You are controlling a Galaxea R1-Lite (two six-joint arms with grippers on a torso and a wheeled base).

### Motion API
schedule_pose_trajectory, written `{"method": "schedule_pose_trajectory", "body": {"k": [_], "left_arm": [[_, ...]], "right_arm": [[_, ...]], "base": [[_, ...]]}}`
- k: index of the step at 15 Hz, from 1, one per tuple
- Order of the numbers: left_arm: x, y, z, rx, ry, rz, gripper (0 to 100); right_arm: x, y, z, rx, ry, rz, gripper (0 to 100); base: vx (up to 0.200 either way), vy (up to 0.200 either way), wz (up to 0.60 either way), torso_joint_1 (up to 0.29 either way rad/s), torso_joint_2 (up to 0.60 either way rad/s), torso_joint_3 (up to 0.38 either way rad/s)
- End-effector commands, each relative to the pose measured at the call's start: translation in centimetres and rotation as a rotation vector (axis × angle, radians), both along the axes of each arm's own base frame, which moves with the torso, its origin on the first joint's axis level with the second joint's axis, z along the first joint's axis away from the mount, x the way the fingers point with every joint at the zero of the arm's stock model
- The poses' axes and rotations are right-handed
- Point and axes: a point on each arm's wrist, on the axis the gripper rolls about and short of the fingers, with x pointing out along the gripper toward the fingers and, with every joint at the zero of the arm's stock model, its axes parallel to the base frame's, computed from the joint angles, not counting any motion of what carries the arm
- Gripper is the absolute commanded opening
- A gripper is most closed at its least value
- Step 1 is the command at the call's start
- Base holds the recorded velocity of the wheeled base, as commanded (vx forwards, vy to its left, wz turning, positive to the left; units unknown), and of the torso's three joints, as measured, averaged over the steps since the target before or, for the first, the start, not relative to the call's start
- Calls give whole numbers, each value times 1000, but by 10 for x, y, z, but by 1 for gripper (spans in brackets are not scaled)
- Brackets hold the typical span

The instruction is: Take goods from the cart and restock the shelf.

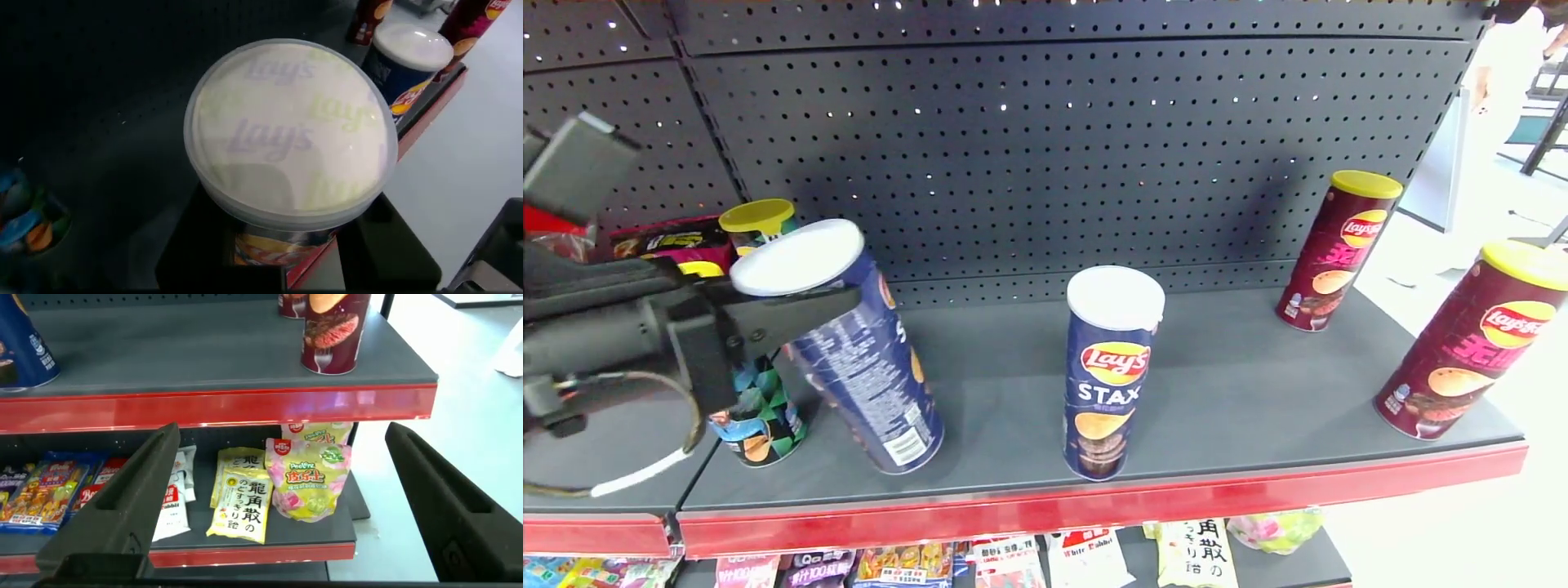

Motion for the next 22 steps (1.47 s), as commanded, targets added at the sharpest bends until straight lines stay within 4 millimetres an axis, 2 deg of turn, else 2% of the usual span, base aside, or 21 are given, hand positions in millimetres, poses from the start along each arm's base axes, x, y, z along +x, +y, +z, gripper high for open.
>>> {"method": "schedule_pose_trajectory", "body": {"k": [1,2,4,8,9,10,14,16,19,22], "left_arm": [[40,-28,-11,26,57,-58,0],[59,-47,-10,26,49,-92,0],[77,-61,-10,30,50,-110,0],[114,-78,-27,42,32,-110,0],[117,-80,-27,39,29,-110,0],[130,-87,-27,32,8,-112,0],[163,-103,-25,16,-29,-114,0],[170,-109,-23,11,-46,-117,0],[180,-122,-33,28,-47,-146,0],[181,-124,-36,43,-54,-154,0]], "right_arm": [[0,0,0,0,1,1,100],[0,0,0,0,1,1,100],[0,0,0,0,1,1,100],[0,0,0,0,1,1,100],[0,0,0,0,1,1,100],[0,0,0,0,1,1,100],[0,0,0,0,1,1,100],[0,0,0,0,1,1,100],[0,0,0,0,1,1,100],[0,0,0,0,1,1,100]], "base": [[0,0,0,0,0,0],[0,0,0,0,0,0],[0,0,0,0,0,0],[0,0,0,0,0,0],[0,0,0,0,0,0],[0,0,0,0,0,0],[0,0,0,0,0,0],[0,0,0,0,0,0],[0,0,0,0,0,0],[0,0,0,0,0,0]]}}
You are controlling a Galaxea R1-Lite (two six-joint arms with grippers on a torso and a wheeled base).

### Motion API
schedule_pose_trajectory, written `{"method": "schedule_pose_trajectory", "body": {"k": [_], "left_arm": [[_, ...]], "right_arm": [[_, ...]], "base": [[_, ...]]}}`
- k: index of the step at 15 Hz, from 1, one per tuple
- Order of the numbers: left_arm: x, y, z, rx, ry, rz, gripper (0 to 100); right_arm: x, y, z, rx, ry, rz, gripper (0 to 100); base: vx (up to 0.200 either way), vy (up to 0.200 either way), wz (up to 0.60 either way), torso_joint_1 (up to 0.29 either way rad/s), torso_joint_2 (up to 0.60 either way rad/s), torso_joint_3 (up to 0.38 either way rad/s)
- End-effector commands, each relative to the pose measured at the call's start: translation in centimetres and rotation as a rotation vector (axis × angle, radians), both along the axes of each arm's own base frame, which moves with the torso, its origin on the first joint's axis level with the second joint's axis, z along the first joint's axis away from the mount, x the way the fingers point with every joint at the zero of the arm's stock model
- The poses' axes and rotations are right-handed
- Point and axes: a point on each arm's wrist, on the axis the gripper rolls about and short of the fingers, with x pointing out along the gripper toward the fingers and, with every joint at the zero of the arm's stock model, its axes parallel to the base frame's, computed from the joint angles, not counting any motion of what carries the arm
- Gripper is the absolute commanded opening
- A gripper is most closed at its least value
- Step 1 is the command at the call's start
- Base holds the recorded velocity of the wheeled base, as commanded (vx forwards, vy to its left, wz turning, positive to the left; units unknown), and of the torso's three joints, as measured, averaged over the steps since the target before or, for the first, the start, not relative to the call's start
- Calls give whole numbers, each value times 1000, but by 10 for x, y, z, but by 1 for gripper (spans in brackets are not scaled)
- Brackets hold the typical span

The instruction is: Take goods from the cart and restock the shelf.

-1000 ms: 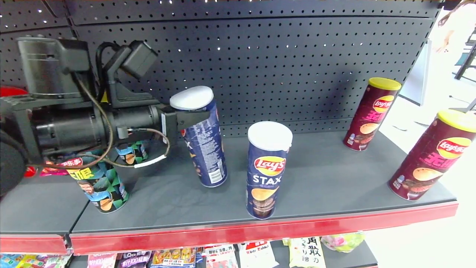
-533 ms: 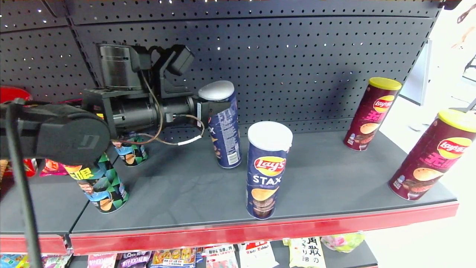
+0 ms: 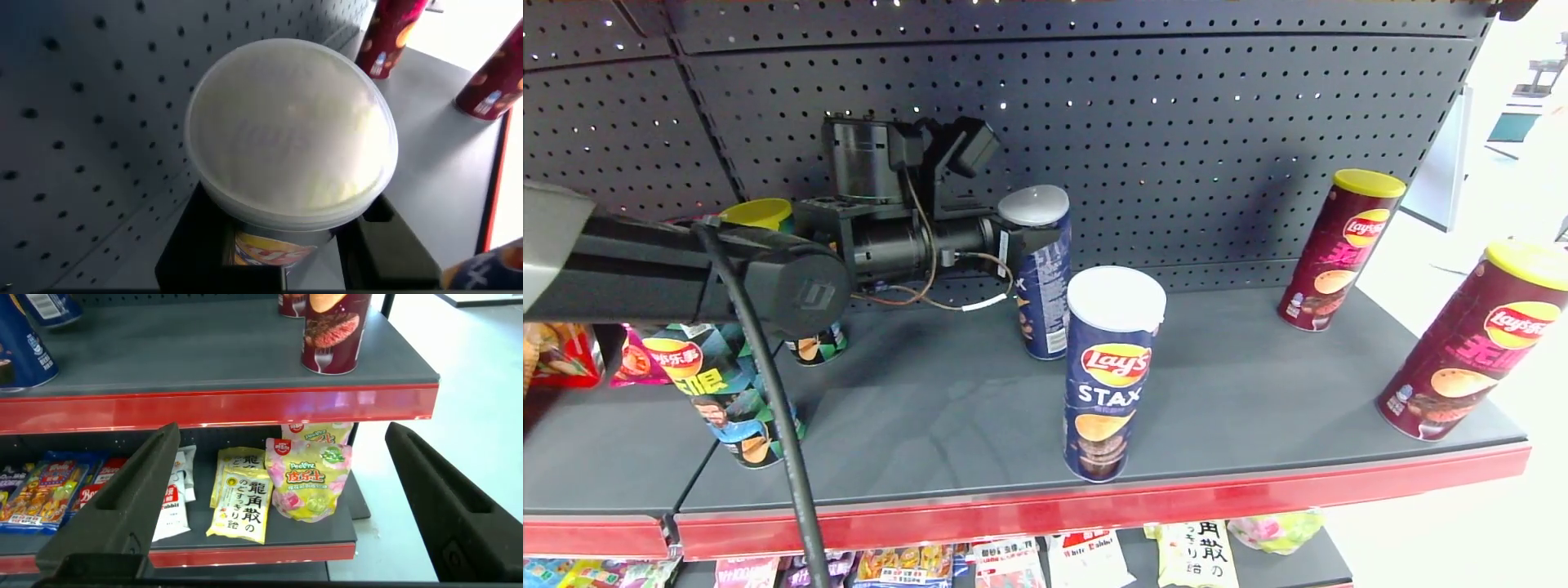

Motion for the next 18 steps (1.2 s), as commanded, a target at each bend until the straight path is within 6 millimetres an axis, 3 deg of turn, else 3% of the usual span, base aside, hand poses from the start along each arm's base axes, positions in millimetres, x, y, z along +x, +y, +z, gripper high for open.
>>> {"method": "schedule_pose_trajectory", "body": {"k": [1,5,18], "left_arm": [[2,-2,-4,5,7,-3,0],[1,-14,-2,-1,-7,-31,0],[3,-27,-12,15,5,-57,0]], "right_arm": [[0,0,0,0,0,1,100],[0,0,0,0,0,1,100],[0,0,0,0,0,1,100]], "base": [[0,0,0,0,0,0],[0,0,0,0,0,0],[0,0,0,0,0,0]]}}
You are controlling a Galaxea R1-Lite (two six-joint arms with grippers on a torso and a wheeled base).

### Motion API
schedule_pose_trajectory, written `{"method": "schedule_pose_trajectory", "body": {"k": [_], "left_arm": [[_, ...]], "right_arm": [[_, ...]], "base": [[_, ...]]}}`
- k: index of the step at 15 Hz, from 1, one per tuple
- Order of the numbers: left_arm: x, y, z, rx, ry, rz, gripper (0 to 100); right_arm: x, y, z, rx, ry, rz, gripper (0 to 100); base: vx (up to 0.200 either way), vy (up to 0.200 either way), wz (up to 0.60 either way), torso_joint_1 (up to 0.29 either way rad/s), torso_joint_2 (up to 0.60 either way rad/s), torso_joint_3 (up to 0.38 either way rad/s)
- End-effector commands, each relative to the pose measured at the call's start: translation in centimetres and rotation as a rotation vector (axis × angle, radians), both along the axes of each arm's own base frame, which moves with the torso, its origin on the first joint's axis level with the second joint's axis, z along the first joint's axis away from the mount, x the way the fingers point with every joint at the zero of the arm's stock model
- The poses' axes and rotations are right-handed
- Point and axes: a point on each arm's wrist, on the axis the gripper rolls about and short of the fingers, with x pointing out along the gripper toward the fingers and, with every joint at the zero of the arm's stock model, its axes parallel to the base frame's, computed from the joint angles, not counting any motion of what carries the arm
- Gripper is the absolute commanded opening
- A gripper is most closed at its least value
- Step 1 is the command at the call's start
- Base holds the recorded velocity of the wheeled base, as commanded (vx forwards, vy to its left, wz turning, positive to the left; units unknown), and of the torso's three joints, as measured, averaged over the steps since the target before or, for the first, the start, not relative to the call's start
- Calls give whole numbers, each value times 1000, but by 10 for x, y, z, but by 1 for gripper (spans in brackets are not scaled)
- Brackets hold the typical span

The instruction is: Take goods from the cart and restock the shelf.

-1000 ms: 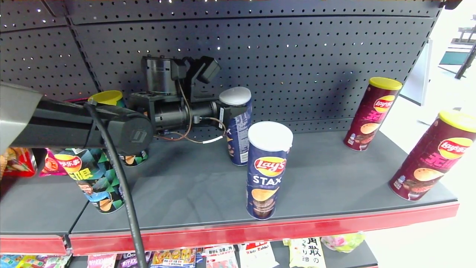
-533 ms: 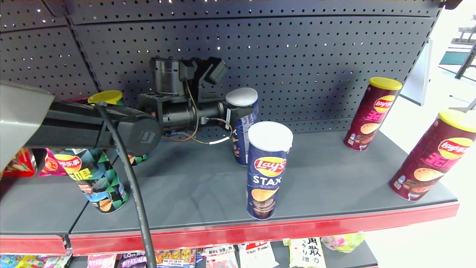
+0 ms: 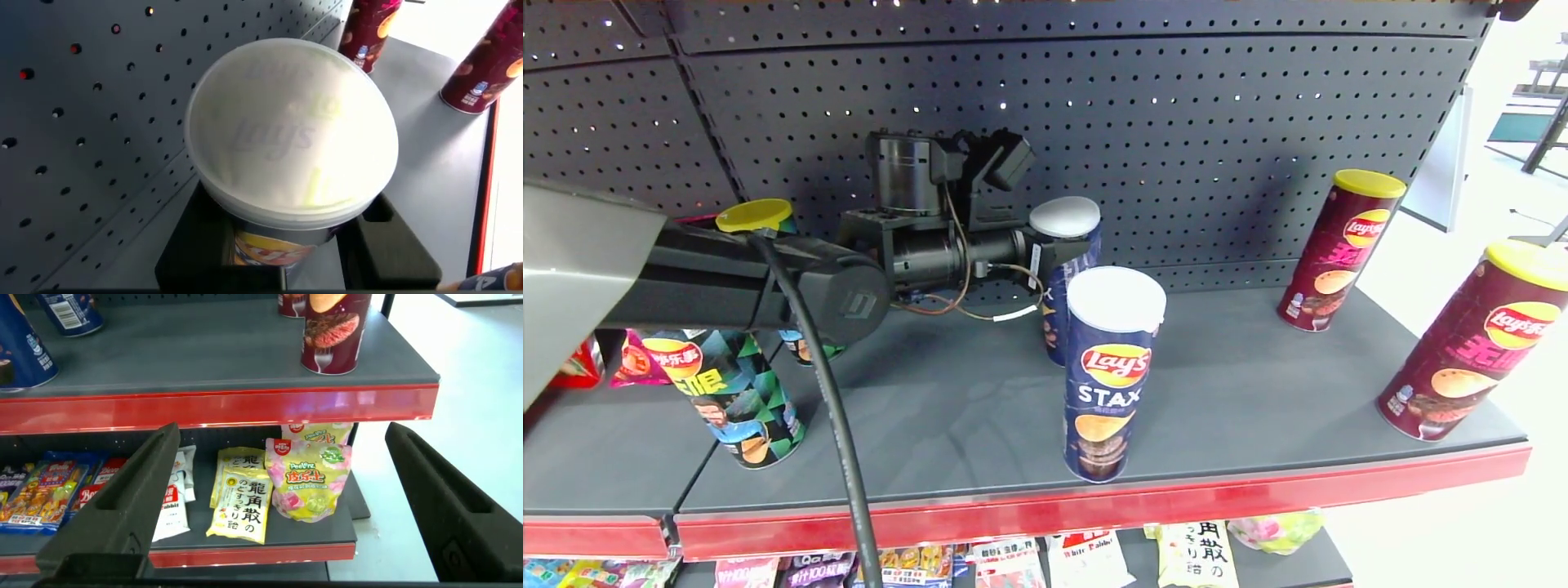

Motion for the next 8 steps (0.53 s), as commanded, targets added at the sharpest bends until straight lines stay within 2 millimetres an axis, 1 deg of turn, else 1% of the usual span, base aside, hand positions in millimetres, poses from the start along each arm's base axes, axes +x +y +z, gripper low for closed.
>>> {"method": "schedule_pose_trajectory", "body": {"k": [1,3,4,8], "left_arm": [[0,0,-1,6,-2,0,0],[0,1,-2,25,-15,-2,0],[0,1,-2,31,-21,-2,100],[0,2,-4,32,-10,3,100]], "right_arm": [[0,0,0,0,1,-1,100],[0,0,0,0,1,1,100],[0,0,0,0,1,1,100],[0,0,0,0,1,1,100]], "base": [[0,0,0,0,0,0],[0,0,0,0,0,0],[0,0,0,0,0,0],[0,0,0,0,0,0]]}}
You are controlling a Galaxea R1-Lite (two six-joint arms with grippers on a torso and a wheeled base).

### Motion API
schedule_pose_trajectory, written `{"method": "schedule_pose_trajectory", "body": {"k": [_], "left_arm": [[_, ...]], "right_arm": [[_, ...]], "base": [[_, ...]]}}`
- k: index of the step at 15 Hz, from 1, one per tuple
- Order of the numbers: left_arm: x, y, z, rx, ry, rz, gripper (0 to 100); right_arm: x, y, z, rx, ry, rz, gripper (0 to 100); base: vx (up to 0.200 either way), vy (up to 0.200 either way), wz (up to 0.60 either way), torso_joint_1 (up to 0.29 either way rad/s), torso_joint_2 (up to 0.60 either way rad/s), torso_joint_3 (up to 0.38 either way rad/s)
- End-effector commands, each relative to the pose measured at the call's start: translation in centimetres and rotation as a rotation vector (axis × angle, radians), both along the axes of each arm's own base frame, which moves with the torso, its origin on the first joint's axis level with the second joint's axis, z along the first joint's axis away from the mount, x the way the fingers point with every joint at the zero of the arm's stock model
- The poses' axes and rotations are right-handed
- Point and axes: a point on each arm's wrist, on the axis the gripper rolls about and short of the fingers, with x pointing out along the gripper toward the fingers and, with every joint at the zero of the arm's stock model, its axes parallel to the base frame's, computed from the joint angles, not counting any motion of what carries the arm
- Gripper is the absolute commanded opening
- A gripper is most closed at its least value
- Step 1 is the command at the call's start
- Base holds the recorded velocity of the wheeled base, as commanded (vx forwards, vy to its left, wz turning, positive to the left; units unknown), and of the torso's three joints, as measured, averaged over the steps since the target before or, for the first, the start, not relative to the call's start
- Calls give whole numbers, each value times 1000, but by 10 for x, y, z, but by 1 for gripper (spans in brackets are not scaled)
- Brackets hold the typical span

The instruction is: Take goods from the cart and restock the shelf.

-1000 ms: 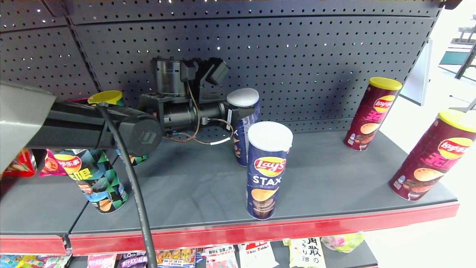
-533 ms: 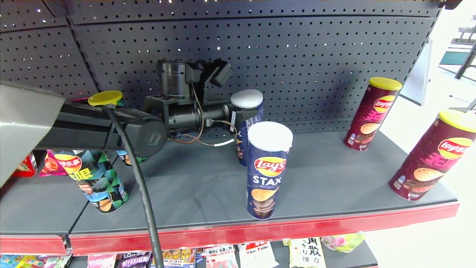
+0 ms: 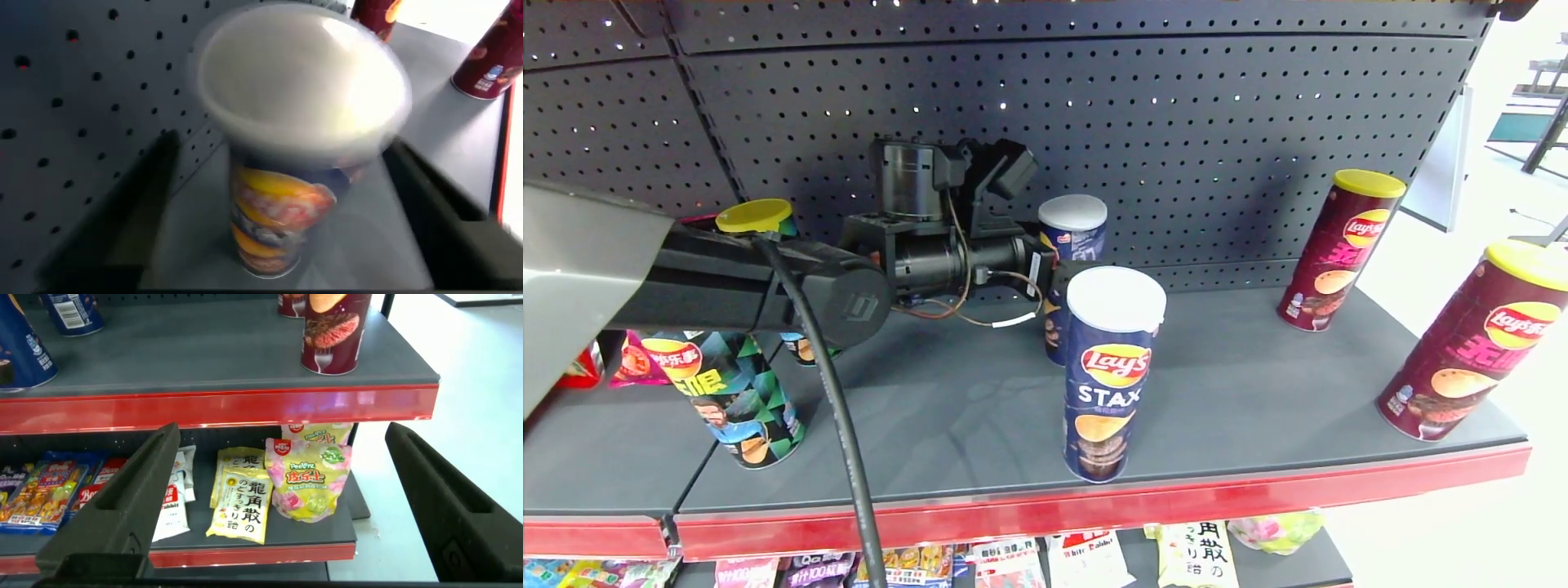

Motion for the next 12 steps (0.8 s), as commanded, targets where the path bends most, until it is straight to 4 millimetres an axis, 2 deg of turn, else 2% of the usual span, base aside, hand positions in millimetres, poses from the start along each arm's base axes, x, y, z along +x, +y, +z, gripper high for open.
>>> {"method": "schedule_pose_trajectory", "body": {"k": [1,3,4,6,7,8,9,11,12], "left_arm": [[-1,1,2,-4,-4,-1,100],[-6,4,5,-3,-6,6,100],[-16,12,4,9,9,19,100],[-33,29,3,29,33,57,100],[-50,50,2,45,58,93,100],[-61,59,-1,55,77,102,100],[-79,69,-5,68,95,108,100],[-139,102,-4,103,110,198,100],[-175,122,-2,137,111,276,100]], "right_arm": [[0,0,0,0,1,1,100],[0,0,0,0,1,1,100],[0,0,0,0,1,1,100],[0,0,0,0,1,1,100],[0,0,0,0,1,1,100],[0,0,0,0,1,1,100],[0,0,0,0,1,1,100],[0,0,0,0,1,1,100],[0,0,0,0,1,1,100]], "base": [[0,0,0,0,0,0],[0,0,0,0,0,0],[0,0,0,0,0,0],[0,0,0,0,0,0],[0,0,0,0,0,0],[0,0,0,0,0,0],[0,0,0,0,0,0],[0,0,0,0,0,0],[0,0,0,0,0,0]]}}
